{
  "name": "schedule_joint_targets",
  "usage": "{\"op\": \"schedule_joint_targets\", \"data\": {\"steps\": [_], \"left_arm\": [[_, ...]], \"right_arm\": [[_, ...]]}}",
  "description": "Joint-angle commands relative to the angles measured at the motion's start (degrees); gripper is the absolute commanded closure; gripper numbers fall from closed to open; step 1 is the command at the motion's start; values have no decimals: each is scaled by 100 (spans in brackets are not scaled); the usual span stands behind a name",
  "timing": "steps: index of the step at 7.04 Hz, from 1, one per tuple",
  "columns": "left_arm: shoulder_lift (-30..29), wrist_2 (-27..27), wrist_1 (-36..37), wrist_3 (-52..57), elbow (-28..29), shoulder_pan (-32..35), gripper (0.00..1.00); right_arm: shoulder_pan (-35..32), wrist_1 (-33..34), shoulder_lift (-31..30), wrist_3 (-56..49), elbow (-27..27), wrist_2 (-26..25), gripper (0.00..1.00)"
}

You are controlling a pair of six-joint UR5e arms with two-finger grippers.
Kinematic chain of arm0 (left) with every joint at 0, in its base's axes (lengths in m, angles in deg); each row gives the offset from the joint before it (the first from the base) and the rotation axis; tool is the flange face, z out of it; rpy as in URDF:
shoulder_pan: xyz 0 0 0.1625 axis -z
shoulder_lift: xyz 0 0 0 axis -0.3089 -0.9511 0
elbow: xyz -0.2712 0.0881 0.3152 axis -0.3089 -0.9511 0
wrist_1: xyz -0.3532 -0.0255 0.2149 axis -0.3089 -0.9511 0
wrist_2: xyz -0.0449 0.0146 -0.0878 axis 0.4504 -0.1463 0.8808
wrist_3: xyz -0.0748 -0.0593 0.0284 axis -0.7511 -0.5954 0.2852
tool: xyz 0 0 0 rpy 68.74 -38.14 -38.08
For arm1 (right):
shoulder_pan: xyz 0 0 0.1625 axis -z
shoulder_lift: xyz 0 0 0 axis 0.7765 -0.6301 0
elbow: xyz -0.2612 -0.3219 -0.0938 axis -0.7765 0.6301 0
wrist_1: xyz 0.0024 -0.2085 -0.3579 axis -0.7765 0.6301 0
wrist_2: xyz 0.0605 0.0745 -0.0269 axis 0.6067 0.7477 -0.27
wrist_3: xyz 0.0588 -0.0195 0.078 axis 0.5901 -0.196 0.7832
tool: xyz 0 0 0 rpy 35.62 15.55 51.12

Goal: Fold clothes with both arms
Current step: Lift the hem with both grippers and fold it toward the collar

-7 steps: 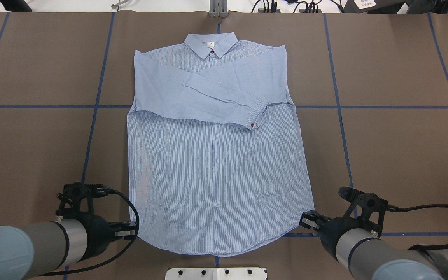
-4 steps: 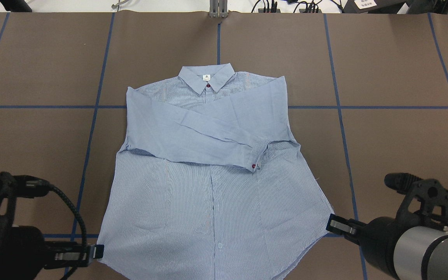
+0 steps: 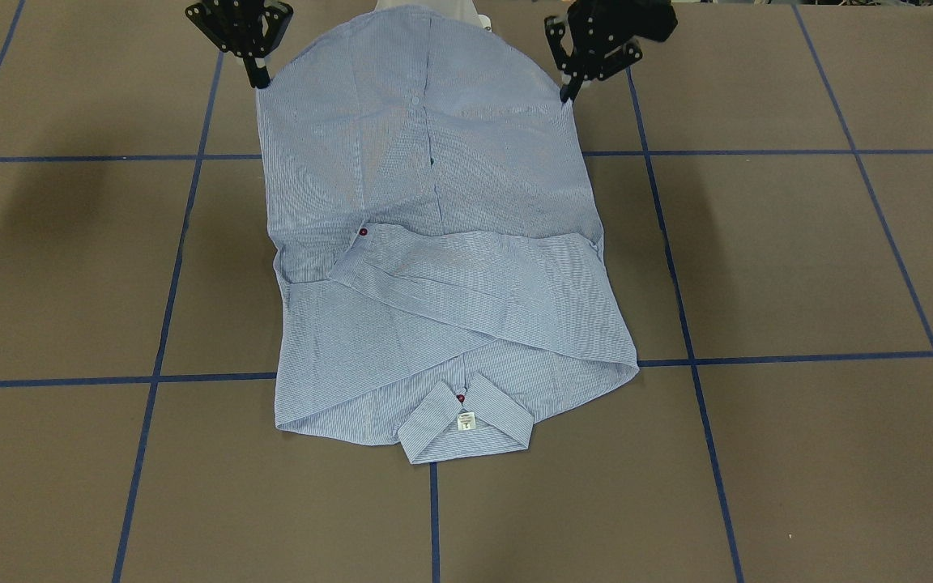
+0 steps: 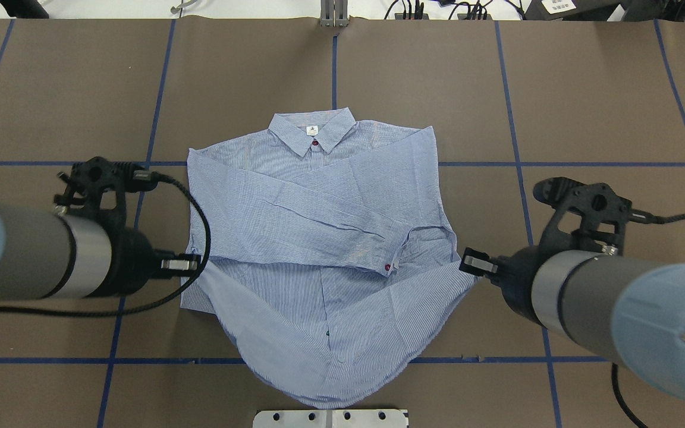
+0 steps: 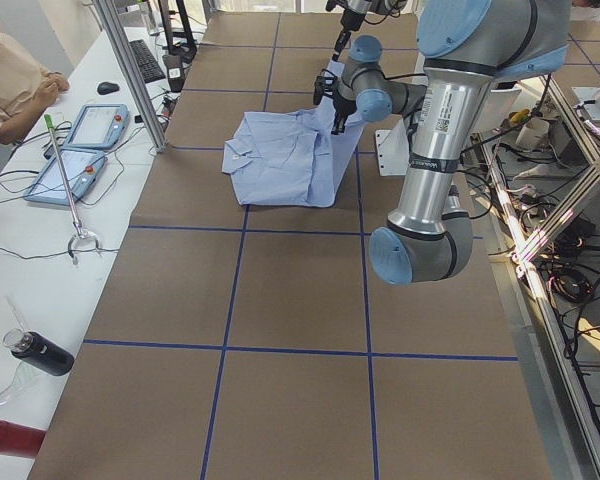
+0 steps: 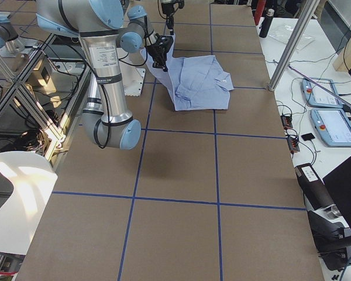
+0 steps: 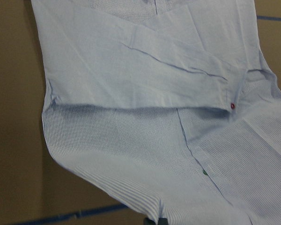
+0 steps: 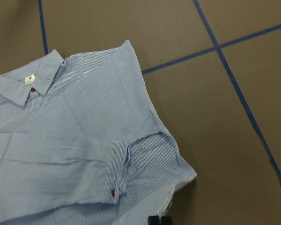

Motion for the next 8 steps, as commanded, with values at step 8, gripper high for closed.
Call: {"op": "schedule_joint_targets", "data": {"steps": [8], "left_arm": [[-812,-723,-1674,568,3200,861,100]], "right_arm": [[-1873,-2979,870,-1346,3785,619,100]]}}
